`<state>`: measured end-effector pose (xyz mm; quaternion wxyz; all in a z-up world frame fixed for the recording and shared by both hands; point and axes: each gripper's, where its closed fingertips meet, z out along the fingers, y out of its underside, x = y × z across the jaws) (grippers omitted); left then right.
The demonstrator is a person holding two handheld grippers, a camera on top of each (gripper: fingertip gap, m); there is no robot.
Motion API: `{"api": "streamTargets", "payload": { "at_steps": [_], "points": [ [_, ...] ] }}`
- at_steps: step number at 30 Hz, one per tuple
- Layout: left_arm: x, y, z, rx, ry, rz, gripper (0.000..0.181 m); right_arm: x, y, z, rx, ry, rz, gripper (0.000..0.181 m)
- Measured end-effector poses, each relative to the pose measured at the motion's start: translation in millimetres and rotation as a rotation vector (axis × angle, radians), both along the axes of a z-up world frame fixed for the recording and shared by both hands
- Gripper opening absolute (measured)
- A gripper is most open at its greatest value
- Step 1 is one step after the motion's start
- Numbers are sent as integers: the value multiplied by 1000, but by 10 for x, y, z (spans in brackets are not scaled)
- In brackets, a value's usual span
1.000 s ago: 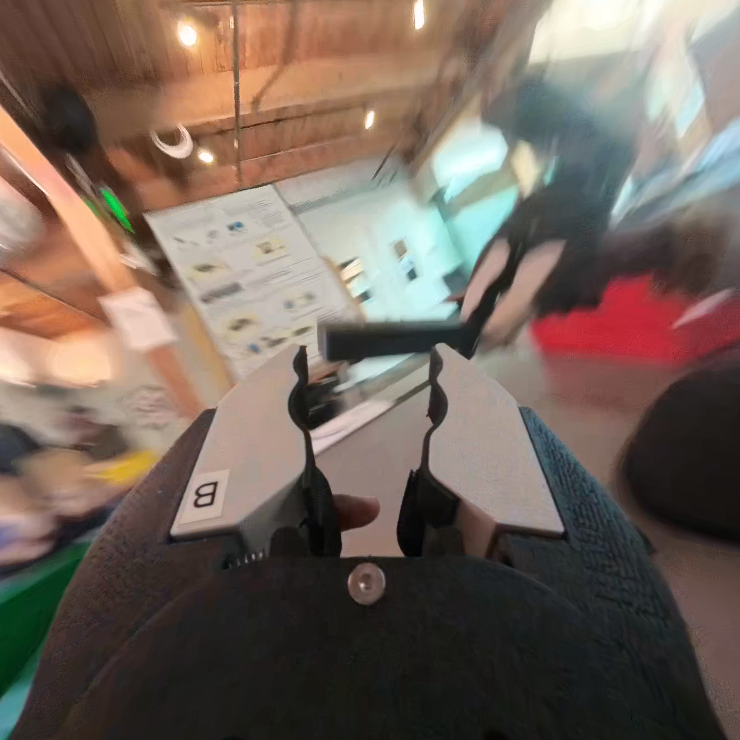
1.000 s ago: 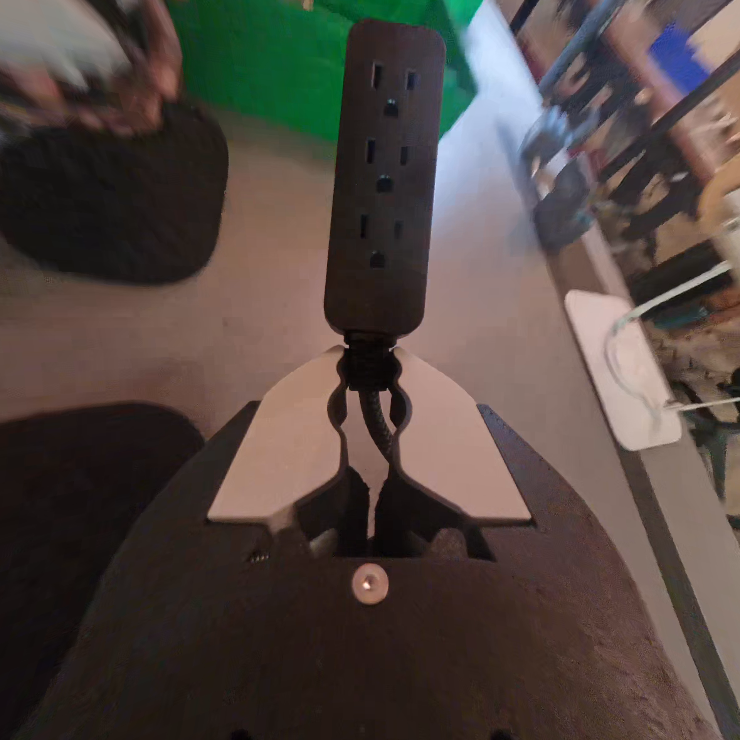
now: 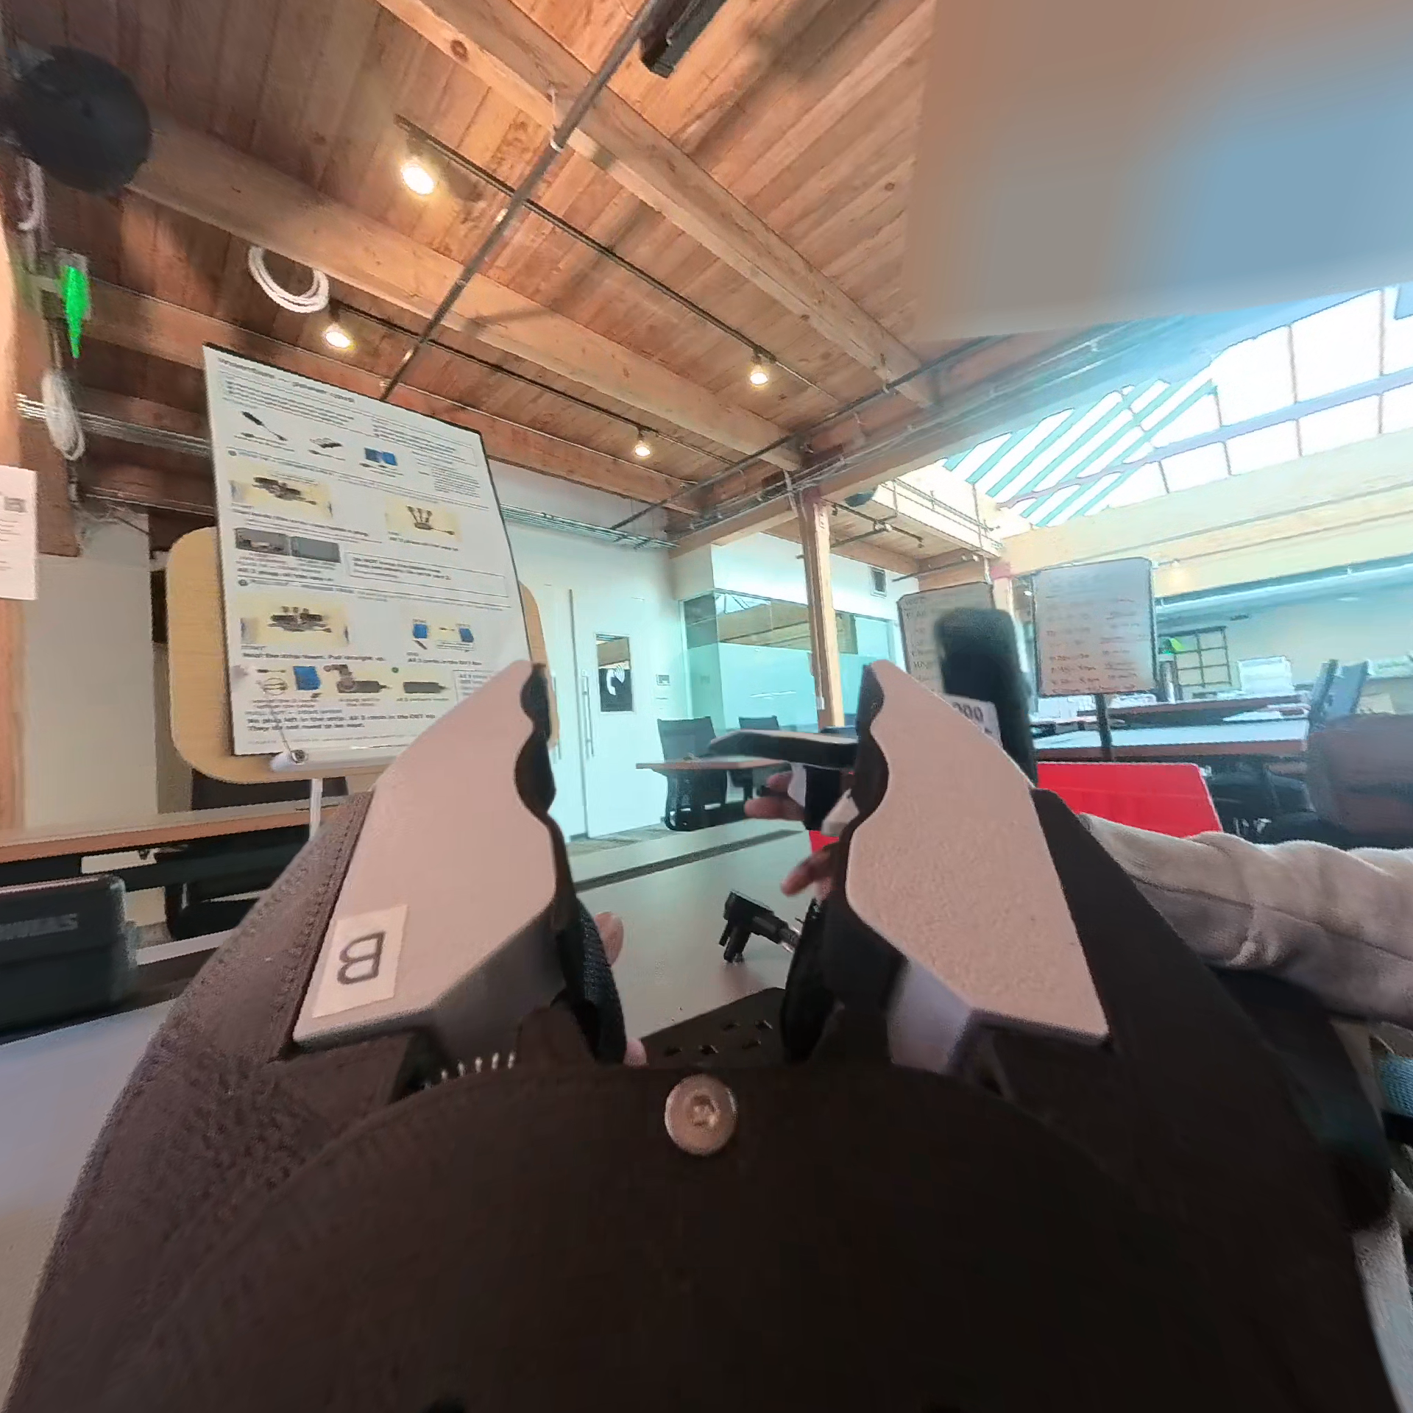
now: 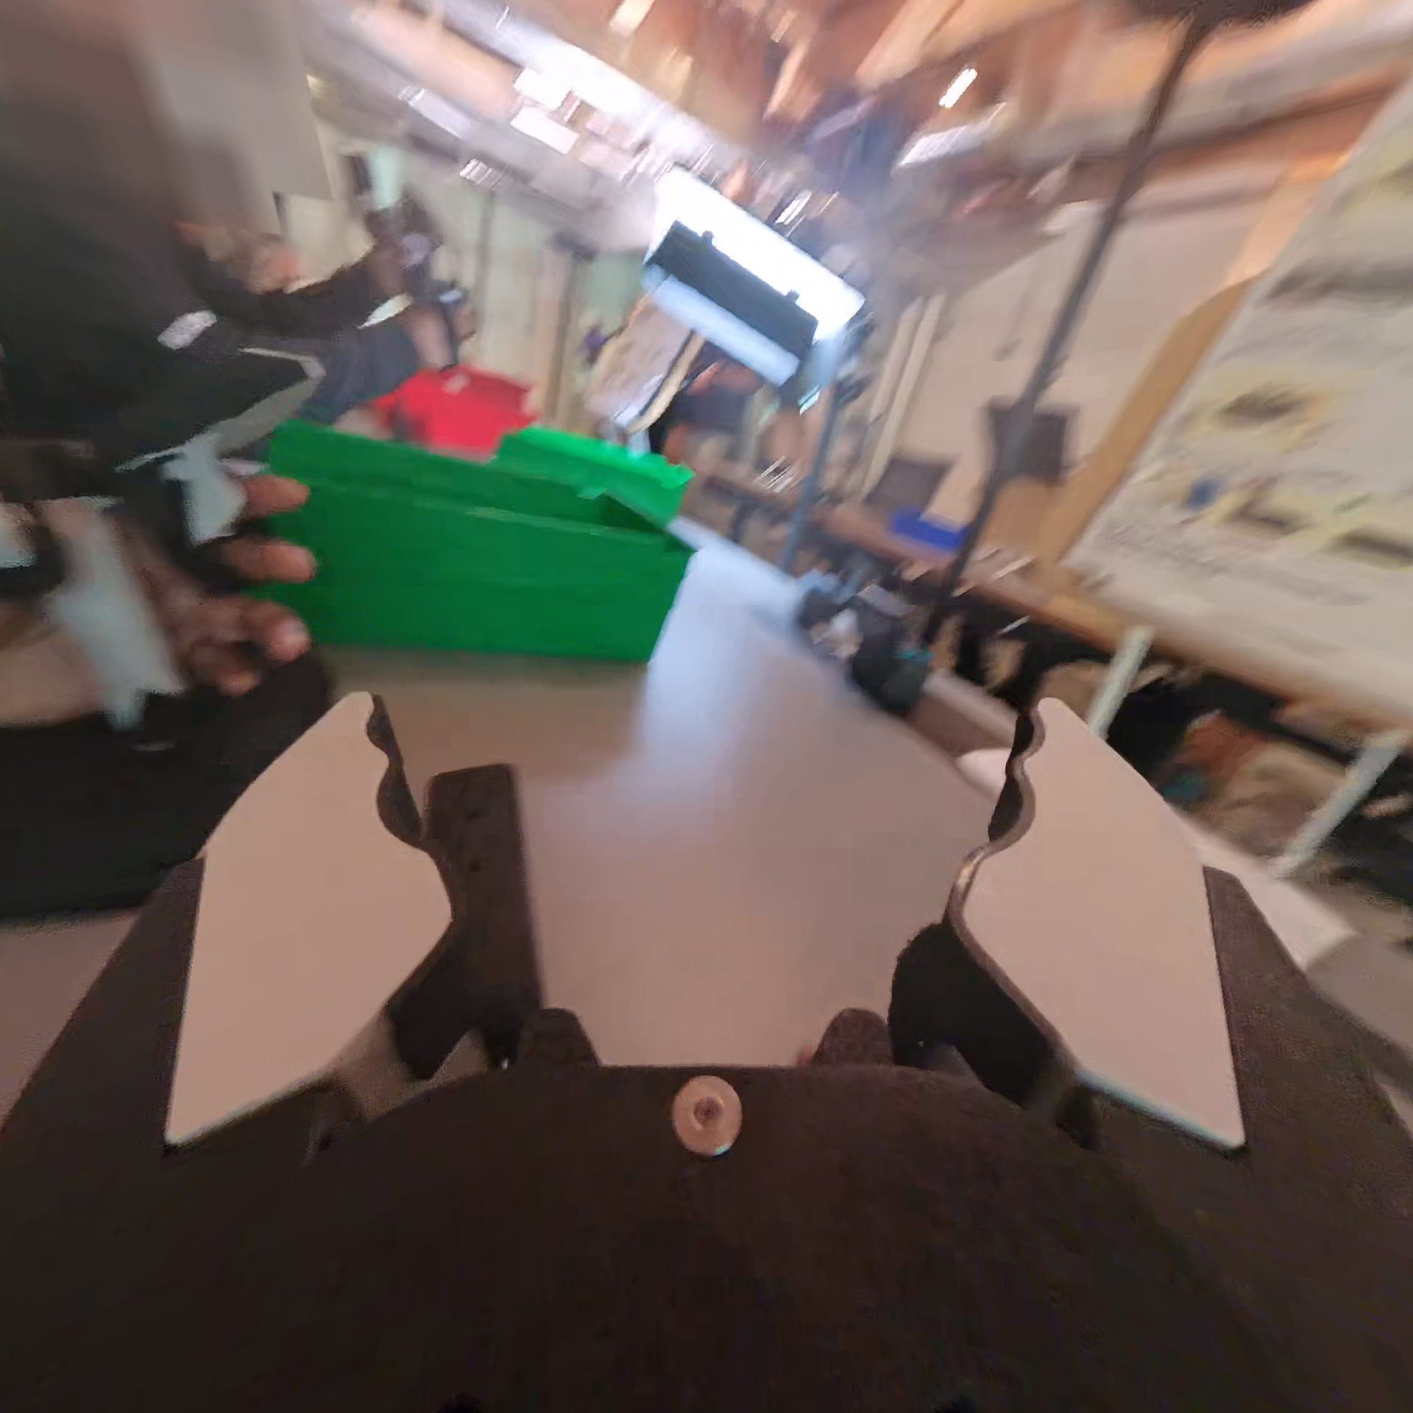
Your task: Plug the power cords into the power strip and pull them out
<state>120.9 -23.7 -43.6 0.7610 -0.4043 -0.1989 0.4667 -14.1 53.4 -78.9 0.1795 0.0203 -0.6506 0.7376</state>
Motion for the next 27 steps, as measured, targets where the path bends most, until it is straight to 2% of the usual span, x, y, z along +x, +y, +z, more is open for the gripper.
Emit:
{"api": "streamTargets", "payload": {
  "at_steps": [1, 4, 9, 14, 18, 23, 25, 27],
  "points": [
    [10, -12, 9, 7, 6, 0, 77, -68, 42, 23, -26, 61, -57, 144],
    [13, -11, 5, 25, -3, -28, 77, -285, 132, -67, 51, 179, -225, 138],
    [9, -18, -2, 43, -16, -52, 74, -505, 207, -211, 193, 251, -380, 134],
    [-19, -48, -15, 59, -35, -36, 71, -582, 229, -316, 262, 243, -416, 132],
    [-41, 32, -44, -5, -43, -9, 71, -607, 254, -301, 252, 232, -432, 132],
    [43, 84, -67, -115, -30, 99, 71, -608, 256, -310, 256, 228, -430, 132],
    [134, -12, -73, -129, -48, 169, 71, -596, 244, -317, 260, 228, -424, 132],
    [231, -242, -42, -117, -93, 256, 70, -578, 228, -331, 271, 237, -417, 132]
  ]
}}
